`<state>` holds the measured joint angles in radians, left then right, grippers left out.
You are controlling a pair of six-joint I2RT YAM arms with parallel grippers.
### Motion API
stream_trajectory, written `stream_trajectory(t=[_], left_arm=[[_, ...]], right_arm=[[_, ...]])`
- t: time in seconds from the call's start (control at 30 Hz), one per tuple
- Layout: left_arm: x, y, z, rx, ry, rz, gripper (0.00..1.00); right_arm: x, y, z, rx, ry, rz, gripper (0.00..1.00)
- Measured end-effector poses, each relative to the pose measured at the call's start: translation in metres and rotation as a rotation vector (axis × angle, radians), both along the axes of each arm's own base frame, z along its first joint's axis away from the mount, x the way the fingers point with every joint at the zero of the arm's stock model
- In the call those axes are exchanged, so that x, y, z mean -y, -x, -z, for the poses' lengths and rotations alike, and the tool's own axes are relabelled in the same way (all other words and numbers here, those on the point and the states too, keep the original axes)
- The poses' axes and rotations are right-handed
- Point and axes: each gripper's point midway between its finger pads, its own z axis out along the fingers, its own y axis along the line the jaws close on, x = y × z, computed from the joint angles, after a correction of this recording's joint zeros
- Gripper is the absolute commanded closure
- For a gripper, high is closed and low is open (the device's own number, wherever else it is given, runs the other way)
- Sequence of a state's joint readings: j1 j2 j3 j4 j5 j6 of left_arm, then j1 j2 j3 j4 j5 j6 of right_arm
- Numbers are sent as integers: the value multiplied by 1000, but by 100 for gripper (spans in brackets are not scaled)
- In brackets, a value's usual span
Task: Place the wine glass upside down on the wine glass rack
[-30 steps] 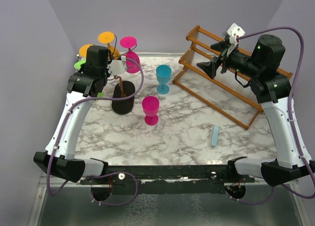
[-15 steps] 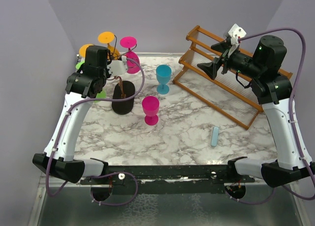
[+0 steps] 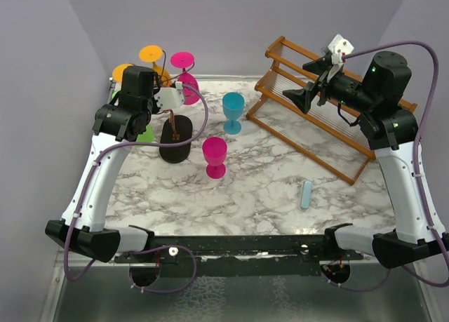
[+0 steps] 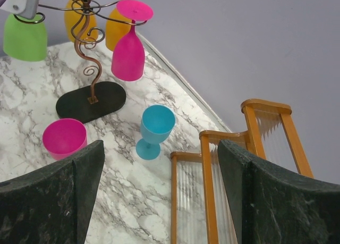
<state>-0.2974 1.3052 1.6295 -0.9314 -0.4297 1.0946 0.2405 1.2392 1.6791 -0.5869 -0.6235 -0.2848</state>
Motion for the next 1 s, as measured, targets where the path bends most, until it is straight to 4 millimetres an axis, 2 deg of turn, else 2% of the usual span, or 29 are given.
stream_trajectory(t=[0.47,0.87,1.0], left_arm=[[6,4,6,-27,24,25,83],[8,13,10,-56,44,40,75],[8,18,11,-69,50,48,66]], right_arm=[[2,1,0,6,-2,2,13],[1,3,1,6,-3,-7,13],[1,4,2,5,-3,-7,13]])
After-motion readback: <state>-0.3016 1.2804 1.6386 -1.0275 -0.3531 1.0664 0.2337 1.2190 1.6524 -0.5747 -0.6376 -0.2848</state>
